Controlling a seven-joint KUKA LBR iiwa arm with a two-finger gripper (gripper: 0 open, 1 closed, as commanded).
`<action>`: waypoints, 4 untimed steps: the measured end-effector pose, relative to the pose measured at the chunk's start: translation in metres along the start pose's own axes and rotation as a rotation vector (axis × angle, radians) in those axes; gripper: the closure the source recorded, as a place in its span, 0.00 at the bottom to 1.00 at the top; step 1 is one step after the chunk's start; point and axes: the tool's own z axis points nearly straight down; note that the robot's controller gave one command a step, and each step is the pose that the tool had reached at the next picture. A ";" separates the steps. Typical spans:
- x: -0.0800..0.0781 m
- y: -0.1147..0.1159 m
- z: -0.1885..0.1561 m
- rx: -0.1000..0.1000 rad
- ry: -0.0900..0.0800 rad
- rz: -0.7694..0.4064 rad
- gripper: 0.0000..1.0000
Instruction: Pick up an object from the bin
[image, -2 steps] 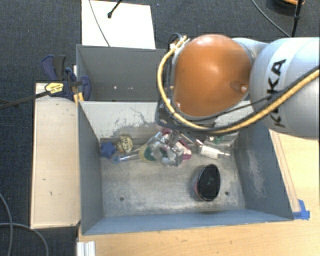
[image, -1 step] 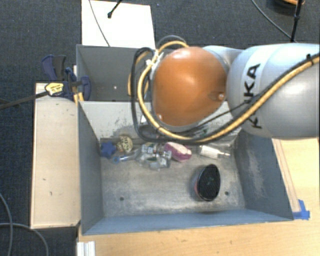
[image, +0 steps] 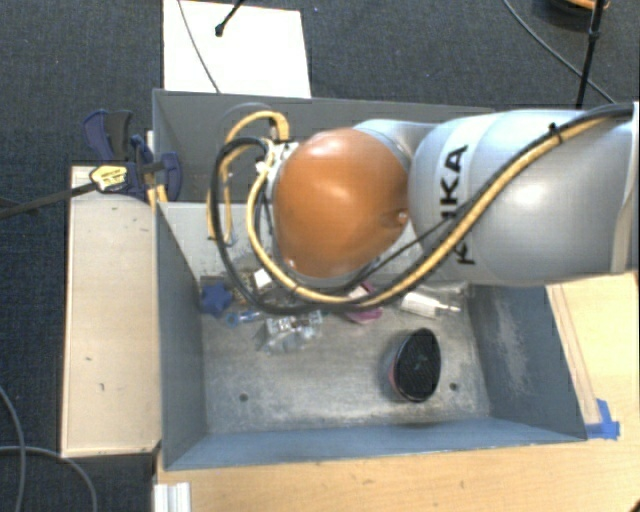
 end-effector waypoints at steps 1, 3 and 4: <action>-0.005 -0.006 -0.052 0.010 -0.001 -0.373 1.00; 0.065 0.016 -0.001 0.001 0.004 -0.554 1.00; 0.083 0.029 -0.107 0.005 0.003 -1.205 1.00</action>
Offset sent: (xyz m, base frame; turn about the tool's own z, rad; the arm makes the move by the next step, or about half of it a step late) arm 0.0048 0.0049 0.0503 -0.3744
